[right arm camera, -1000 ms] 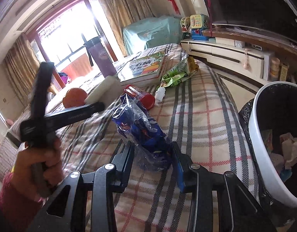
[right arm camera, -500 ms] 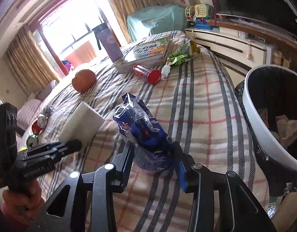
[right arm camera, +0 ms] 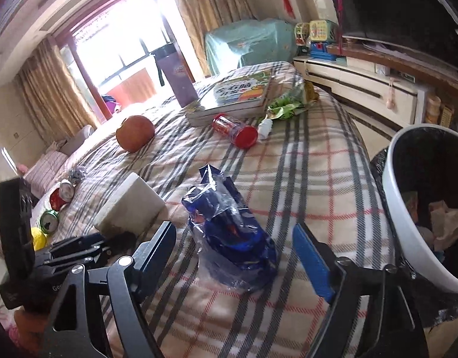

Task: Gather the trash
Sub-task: 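Carry the white foam block and blue bag over the black bin with both grippers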

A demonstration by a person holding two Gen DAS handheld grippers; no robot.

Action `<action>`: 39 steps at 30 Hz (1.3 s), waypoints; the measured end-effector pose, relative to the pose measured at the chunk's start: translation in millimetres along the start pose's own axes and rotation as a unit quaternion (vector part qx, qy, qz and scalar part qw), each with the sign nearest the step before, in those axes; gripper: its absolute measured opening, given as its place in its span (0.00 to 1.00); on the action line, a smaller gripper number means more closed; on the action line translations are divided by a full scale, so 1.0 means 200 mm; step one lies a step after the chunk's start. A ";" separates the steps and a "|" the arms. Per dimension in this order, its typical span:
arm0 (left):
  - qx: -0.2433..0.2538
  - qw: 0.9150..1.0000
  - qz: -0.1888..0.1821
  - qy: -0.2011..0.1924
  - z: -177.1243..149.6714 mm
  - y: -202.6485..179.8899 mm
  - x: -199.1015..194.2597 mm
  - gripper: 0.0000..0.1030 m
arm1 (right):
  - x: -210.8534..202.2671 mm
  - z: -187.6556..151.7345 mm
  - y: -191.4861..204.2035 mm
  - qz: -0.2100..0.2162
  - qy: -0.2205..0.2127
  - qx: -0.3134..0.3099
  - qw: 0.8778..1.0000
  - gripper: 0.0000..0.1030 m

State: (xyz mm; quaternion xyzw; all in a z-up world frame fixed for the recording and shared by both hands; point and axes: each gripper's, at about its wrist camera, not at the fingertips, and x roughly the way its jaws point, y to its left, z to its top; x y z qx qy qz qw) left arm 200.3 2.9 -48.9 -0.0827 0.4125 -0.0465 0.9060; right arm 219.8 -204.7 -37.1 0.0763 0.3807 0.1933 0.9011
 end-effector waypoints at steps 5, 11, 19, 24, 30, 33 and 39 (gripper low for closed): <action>0.010 1.000 0.005 0.002 -0.03 -0.05 -0.01 0.26 | -0.05 -0.03 0.01 -0.002 -0.005 -0.004 1.000 0.41; 0.017 1.000 0.005 0.000 -0.08 -0.10 -0.06 0.26 | -0.17 -0.05 -0.01 -0.002 -0.026 0.006 1.000 0.40; 0.044 0.999 0.001 -0.001 -0.11 -0.22 -0.13 0.26 | -0.32 -0.06 -0.02 -0.002 -0.048 0.015 0.999 0.39; 0.061 0.998 -0.003 0.000 -0.12 -0.30 -0.15 0.26 | -0.37 -0.09 -0.05 -0.005 -0.051 0.022 0.998 0.39; 0.076 0.997 -0.008 0.000 -0.14 -0.37 -0.17 0.26 | -0.45 -0.13 -0.10 -0.014 -0.057 0.031 0.998 0.39; 0.083 0.996 -0.012 0.001 -0.14 -0.41 -0.17 0.26 | -0.48 -0.16 -0.13 -0.017 -0.060 0.038 0.997 0.39; 0.097 0.995 -0.017 0.007 -0.16 -0.48 -0.15 0.26 | -0.52 -0.18 -0.20 -0.025 -0.064 0.053 0.996 0.39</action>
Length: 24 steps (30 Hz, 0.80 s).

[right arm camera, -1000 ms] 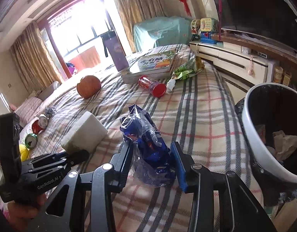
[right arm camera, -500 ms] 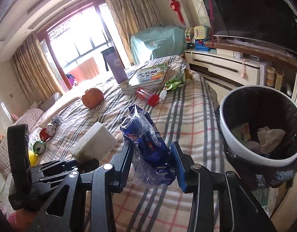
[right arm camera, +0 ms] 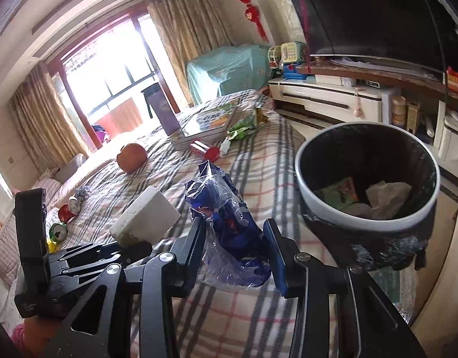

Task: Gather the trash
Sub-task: 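Carry the white foam block and blue bag over the black bin with both grippers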

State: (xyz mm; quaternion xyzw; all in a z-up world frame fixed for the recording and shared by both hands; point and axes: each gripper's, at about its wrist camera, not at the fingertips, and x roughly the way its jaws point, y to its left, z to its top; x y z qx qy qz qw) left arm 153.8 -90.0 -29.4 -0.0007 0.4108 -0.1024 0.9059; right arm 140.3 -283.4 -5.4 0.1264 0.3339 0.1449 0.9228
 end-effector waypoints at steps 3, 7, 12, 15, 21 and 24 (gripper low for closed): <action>0.007 1.000 -0.002 0.002 0.00 -0.03 0.00 0.26 | -0.01 0.00 -0.03 -0.003 -0.002 0.005 1.000 0.40; 0.016 1.000 -0.004 0.003 0.02 -0.07 0.01 0.26 | -0.04 0.01 -0.05 -0.006 -0.008 0.011 1.000 0.39; 0.029 1.000 -0.012 0.002 0.05 -0.13 0.03 0.26 | -0.07 0.04 -0.11 -0.015 -0.017 0.019 1.000 0.39; 0.037 0.999 -0.019 0.002 0.07 -0.17 0.04 0.26 | -0.10 0.06 -0.16 -0.025 -0.023 0.027 0.999 0.40; 0.048 0.998 -0.032 0.004 0.09 -0.25 0.06 0.26 | -0.15 0.08 -0.27 -0.051 -0.031 0.042 0.997 0.40; 0.056 0.998 -0.038 0.005 0.10 -0.29 0.08 0.26 | -0.16 0.09 -0.32 -0.061 -0.032 0.049 0.996 0.40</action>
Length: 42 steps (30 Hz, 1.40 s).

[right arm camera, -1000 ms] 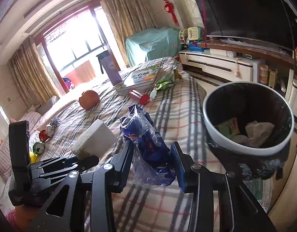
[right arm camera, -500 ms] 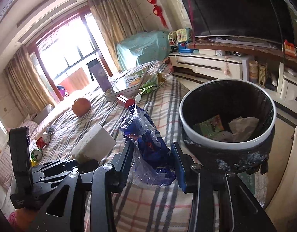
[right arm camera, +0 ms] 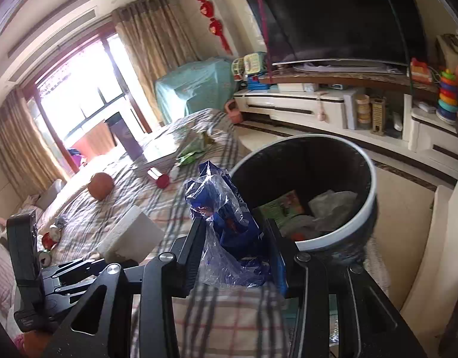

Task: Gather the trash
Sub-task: 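Carry the white foam block and blue bag over the black bin with both grippers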

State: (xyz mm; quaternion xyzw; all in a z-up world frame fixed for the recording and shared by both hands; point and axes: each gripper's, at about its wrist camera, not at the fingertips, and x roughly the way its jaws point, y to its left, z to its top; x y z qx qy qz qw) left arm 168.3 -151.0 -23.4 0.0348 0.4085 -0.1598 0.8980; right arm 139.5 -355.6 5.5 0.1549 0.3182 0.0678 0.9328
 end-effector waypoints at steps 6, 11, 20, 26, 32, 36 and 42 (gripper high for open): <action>0.015 1.000 -0.012 0.000 0.05 -0.07 0.03 0.26 | 0.00 0.01 -0.05 -0.011 0.000 0.007 1.000 0.39; 0.025 0.999 -0.021 0.001 0.09 -0.11 0.06 0.26 | 0.00 0.03 -0.08 -0.015 0.001 0.010 1.000 0.40; 0.042 0.999 -0.028 -0.006 0.17 -0.19 0.08 0.26 | 0.00 0.05 -0.12 -0.023 -0.004 0.011 1.000 0.40; 0.049 0.998 -0.033 -0.010 0.22 -0.24 0.10 0.26 | 0.00 0.07 -0.15 -0.032 -0.006 0.012 0.999 0.40; 0.057 0.998 -0.036 -0.009 0.25 -0.28 0.12 0.26 | 0.00 0.08 -0.19 -0.039 -0.005 0.011 0.999 0.40; 0.064 0.997 -0.038 -0.008 0.26 -0.31 0.14 0.26 | 0.01 0.10 -0.21 -0.044 -0.003 0.009 0.999 0.40; 0.072 0.997 -0.037 -0.003 0.29 -0.35 0.18 0.26 | 0.04 0.13 -0.23 -0.054 0.000 0.001 0.999 0.40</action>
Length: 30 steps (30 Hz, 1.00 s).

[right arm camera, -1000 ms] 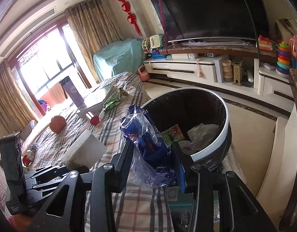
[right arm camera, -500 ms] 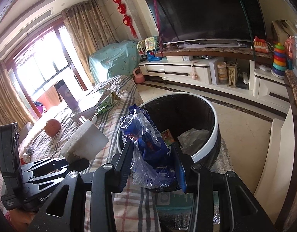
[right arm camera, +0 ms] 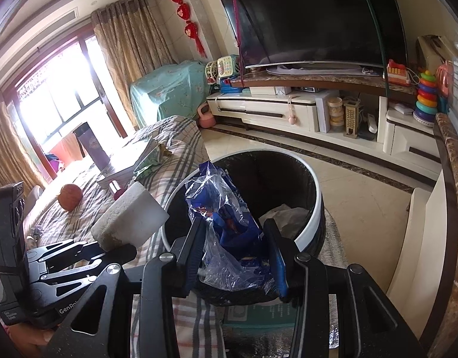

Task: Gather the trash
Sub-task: 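Carry the white foam block and blue bag over the black bin with both grippers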

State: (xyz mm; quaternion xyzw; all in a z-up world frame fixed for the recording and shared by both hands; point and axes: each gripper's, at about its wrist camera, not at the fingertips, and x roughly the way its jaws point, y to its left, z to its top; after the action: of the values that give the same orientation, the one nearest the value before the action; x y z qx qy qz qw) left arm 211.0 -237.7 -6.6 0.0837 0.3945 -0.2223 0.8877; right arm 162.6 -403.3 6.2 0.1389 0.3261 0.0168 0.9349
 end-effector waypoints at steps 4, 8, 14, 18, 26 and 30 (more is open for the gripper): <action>0.004 1.000 0.000 0.004 0.02 -0.01 0.03 0.26 | 0.03 0.03 -0.01 -0.007 0.004 -0.004 1.000 0.40; 0.010 1.000 0.000 0.006 0.06 -0.02 0.05 0.26 | 0.05 0.05 -0.03 -0.012 0.008 -0.007 1.000 0.40; 0.017 1.000 0.000 0.004 0.12 -0.04 0.07 0.26 | 0.08 0.08 -0.05 -0.019 0.011 -0.009 1.000 0.40; 0.024 1.000 0.002 0.002 0.15 -0.06 0.08 0.26 | 0.08 0.11 -0.07 -0.021 0.008 -0.009 1.000 0.40; 0.033 0.999 0.002 0.004 0.18 -0.10 0.11 0.26 | 0.08 0.15 -0.08 -0.026 0.005 -0.012 1.000 0.40; 0.035 0.999 0.003 0.008 0.19 -0.10 0.13 0.26 | 0.10 0.16 -0.08 -0.027 0.010 -0.014 0.999 0.40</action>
State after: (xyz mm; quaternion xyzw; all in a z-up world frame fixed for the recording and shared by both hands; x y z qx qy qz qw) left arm 241.7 -276.8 0.4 0.1182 0.3929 -0.2326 0.8818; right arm 196.7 -424.6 12.7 0.1166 0.3387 -0.0028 0.9336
